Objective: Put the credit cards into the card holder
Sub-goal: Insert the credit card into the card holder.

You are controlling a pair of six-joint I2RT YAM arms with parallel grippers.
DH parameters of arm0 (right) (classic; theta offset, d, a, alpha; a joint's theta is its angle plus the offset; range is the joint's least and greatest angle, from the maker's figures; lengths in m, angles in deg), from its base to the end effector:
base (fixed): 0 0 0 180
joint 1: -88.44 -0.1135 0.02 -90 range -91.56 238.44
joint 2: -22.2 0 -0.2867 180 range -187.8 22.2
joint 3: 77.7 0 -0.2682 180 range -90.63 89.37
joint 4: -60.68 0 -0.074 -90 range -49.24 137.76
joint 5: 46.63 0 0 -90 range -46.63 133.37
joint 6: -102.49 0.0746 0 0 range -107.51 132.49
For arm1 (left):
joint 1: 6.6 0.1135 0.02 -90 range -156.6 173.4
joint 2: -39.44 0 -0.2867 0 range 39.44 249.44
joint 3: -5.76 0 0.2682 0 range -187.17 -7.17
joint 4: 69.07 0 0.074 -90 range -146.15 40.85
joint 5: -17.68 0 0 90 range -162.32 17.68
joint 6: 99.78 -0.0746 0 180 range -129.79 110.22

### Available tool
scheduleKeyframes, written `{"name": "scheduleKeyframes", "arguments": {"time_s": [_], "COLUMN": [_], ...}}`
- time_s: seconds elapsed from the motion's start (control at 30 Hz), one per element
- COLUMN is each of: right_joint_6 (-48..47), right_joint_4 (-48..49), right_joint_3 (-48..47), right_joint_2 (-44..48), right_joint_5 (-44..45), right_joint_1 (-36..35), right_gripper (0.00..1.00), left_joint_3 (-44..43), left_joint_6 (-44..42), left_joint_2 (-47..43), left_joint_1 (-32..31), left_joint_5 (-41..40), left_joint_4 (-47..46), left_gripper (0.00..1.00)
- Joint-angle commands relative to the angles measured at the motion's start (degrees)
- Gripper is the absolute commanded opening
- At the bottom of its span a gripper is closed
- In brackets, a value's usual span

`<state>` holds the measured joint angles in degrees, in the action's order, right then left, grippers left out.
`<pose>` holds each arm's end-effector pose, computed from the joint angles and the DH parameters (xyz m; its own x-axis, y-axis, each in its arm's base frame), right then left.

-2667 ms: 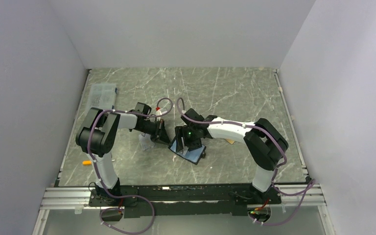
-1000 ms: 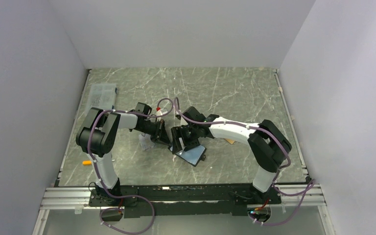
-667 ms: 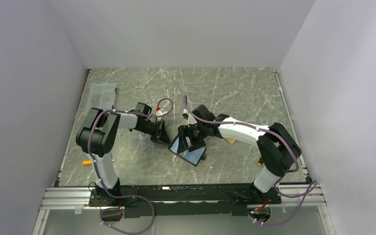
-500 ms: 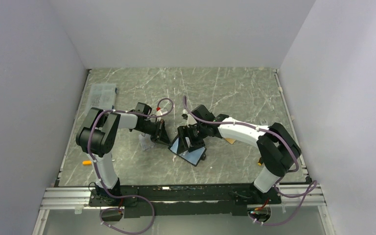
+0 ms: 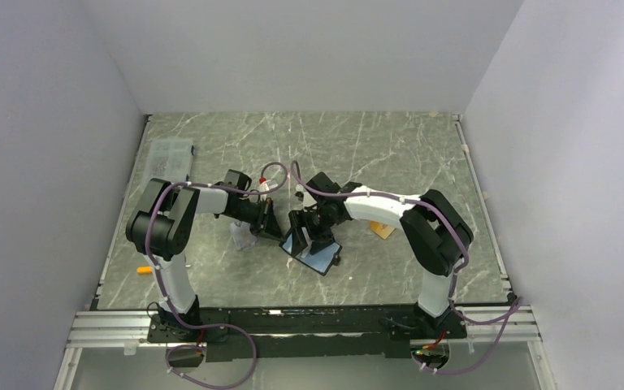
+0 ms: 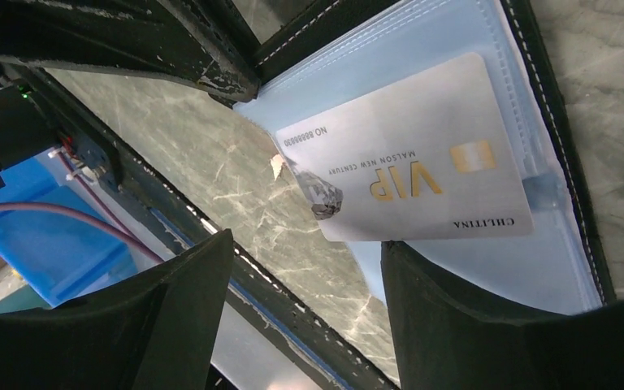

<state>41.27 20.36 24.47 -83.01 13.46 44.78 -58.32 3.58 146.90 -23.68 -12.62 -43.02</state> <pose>0.2536 0.2934 0.1385 -0.9407 -0.3208 -0.1105 -0.3222 0.7427 0.5870 0.3063 -0.1615 0.0983 -0.9720 0.1767 -0.1551 0.2195 0.4461 -0.8677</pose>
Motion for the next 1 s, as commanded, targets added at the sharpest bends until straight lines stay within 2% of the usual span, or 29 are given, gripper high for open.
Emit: {"name": "scheduleKeyframes", "arguments": {"time_s": [0.0,0.13,0.43,0.6,0.73,0.97], "right_joint_6": [-1.1,0.9,3.3,3.3,3.0,3.9], "right_joint_4": [-7.3,-7.0,-1.2,0.5,3.3,8.4], "right_joint_3": [-4.4,-4.8,-6.2,-5.9,-3.7,-1.6], "right_joint_2": [0.1,0.8,-3.8,-5.0,-4.3,-4.2], "right_joint_5": [3.3,4.6,2.8,1.8,0.2,-1.7], "right_joint_1": [-0.4,-0.5,-0.8,-1.3,-1.5,-1.5], "right_gripper": [0.70,0.72,0.72,0.72,0.72,0.73], "left_joint_3": [-0.9,-0.4,-1.3,-1.0,-2.7,-4.4], "left_joint_6": [0.4,1.3,1.5,1.0,-2.9,-2.7], "left_joint_2": [-1.3,-1.6,1.4,-1.0,-2.9,0.7], "left_joint_1": [0.1,-0.1,-1.3,-1.2,-1.7,-4.9], "left_joint_5": [3.3,3.8,4.9,3.0,-3.5,-4.5], "left_joint_4": [-1.6,-2.6,-1.6,-2.1,1.5,2.7], "left_gripper": [0.00,0.00,0.16,0.16,0.16,0.17]}}
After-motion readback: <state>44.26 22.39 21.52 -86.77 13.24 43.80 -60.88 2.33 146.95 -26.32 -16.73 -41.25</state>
